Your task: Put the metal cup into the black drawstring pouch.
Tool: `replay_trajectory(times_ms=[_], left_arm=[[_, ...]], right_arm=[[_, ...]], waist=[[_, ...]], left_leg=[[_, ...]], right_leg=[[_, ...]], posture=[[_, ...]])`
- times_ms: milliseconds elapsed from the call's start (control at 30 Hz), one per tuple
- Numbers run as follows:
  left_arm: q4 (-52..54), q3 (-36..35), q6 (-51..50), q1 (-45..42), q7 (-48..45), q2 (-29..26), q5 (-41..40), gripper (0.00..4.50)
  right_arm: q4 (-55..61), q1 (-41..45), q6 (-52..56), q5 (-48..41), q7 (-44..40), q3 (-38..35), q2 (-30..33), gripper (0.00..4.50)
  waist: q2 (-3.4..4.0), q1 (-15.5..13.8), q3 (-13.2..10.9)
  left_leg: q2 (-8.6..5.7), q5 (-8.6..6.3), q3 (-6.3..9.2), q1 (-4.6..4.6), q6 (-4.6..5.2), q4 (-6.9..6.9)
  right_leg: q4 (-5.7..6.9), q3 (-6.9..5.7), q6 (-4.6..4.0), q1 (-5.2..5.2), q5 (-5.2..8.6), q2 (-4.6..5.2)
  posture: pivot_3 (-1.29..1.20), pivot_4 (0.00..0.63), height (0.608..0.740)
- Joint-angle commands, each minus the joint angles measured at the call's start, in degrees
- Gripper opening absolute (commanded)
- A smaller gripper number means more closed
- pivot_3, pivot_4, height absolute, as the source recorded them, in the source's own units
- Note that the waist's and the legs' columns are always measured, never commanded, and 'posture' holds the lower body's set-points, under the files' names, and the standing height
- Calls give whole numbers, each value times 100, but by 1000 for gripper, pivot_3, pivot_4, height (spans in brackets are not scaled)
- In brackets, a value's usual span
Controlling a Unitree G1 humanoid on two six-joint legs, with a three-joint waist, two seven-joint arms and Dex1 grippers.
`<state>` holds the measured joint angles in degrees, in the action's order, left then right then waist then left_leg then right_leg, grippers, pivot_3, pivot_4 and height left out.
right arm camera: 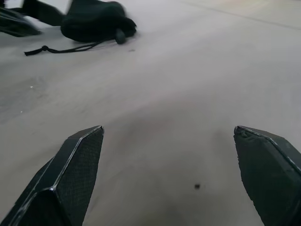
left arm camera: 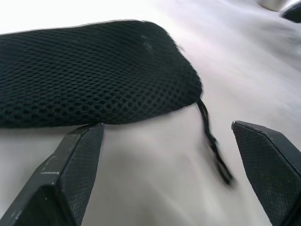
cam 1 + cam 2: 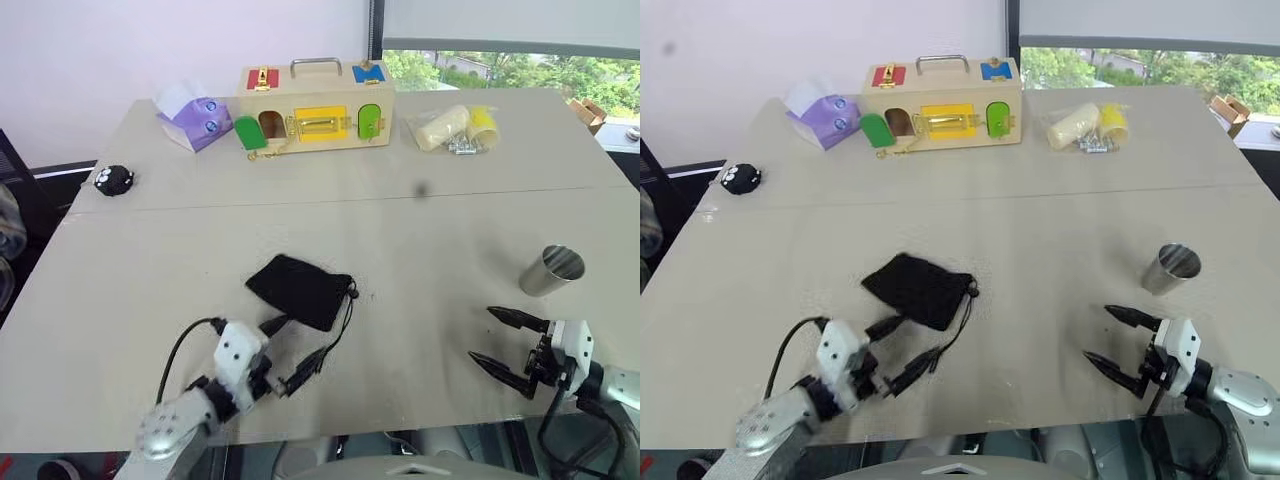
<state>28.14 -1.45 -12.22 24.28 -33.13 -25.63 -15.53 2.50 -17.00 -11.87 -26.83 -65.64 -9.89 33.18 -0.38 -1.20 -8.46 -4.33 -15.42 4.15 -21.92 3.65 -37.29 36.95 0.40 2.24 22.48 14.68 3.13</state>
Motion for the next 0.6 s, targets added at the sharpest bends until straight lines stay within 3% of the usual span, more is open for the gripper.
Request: replay_trajectory(times_ms=[33, 133, 467, 600], left_arm=[[-567, -331, -241, -834, 1122, 414, 430, 4500], [-545, -676, -387, -1080, 1149, 471, 178, 4500], [108, -1071, 444, 610, -459, -397, -286, 4500], [287, -843, 535, 536, -750, -524, -350, 4500]], right_arm=[[129, -6, -116, -26, 42, -42, -49, 4476], [178, -28, -94, -63, 88, -64, -97, 4476], [689, -412, -9, -147, 288, -50, -208, 4476], [831, -519, 27, -169, 345, 45, -313, 4476]], waist=[[2, -16, 1], [-14, -22, 9], [-9, 10, 7], [-5, -60, 4]], left_leg=[[0, 0, 0, 2, 0, 1], [0, 2, 5, 2, -4, -6], [4, -20, -2, -4, -32, 1], [5, -21, -2, -5, -34, -6]], right_leg=[[1, 1, 1, 0, 0, 0], [15, -4, 9, 2, -5, -2], [4, 11, -6, 9, 4, 0], [2, 10, -15, 5, 10, 0]], posture=[[0, 150, 740], [0, 150, 740], [0, 150, 740], [0, 150, 740]])
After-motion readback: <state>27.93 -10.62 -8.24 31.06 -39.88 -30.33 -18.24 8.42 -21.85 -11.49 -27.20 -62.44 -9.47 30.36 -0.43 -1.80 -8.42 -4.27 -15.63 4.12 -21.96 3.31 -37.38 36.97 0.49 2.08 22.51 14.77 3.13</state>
